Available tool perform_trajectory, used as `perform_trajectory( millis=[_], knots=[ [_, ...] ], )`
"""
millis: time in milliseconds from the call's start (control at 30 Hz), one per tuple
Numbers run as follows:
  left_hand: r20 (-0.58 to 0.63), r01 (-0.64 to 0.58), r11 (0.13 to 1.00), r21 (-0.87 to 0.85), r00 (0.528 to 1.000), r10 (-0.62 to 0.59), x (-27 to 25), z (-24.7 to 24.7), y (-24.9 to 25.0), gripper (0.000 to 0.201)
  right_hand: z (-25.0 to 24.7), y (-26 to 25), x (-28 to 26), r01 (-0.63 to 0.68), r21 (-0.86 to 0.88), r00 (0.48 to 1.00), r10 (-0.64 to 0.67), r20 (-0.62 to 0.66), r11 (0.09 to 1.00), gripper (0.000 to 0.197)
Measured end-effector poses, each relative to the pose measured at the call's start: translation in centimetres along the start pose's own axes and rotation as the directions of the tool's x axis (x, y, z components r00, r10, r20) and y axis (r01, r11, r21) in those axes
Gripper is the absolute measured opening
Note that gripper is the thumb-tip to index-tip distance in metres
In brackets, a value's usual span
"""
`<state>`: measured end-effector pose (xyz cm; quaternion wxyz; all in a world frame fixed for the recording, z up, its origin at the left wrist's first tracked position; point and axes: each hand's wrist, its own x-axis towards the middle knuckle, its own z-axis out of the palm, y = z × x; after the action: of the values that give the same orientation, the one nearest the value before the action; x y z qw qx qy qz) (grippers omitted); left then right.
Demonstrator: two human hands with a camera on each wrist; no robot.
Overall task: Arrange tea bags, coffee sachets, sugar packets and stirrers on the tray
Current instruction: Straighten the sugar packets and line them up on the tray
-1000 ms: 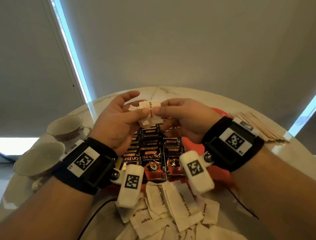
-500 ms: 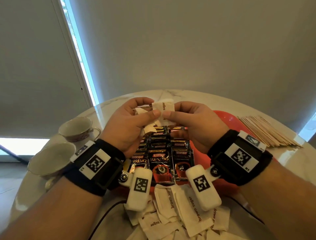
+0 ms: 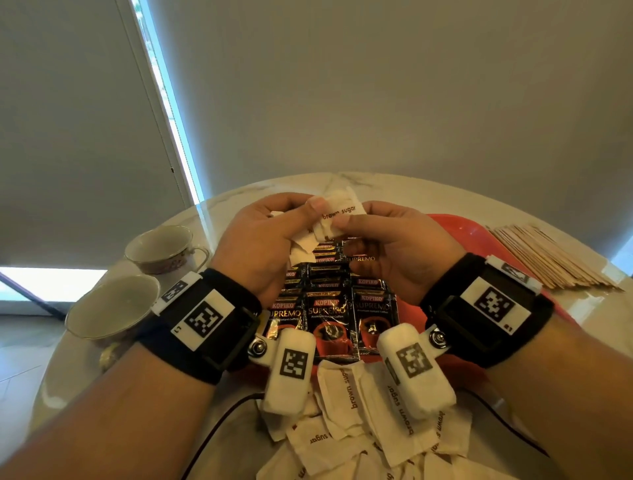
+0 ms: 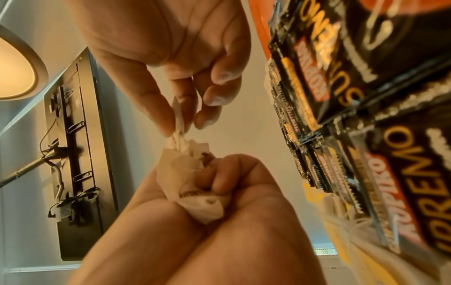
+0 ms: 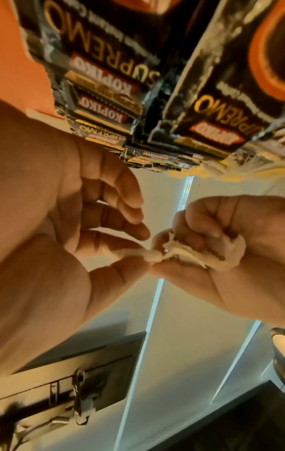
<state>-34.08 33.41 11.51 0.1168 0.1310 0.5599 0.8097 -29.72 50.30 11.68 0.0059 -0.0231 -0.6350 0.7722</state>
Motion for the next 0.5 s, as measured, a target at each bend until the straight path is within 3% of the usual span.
perform_trajectory(
  millis=[267,400,500],
  knots=[
    [-0.093,-0.001,1.0,-0.006,0.996,0.0,0.08,-0.14,0.27,0.019,0.55,0.41,0.24,0.039,-0.016,0.993,-0.041,-0.108,0.999,0.018],
    [-0.017,0.001,0.999,0.034,1.0,0.0,-0.1,-0.07,0.1,0.041,0.32,0.24,0.23,0.149,-0.032,0.98,-0.152,-0.125,0.988,0.012],
    [0.015,-0.025,0.987,0.159,1.0,0.023,-0.08,-0.1,-0.3,0.034,0.03,-0.01,0.28,0.167,-0.019,0.973,-0.168,-0.159,0.986,0.012]
  ],
)
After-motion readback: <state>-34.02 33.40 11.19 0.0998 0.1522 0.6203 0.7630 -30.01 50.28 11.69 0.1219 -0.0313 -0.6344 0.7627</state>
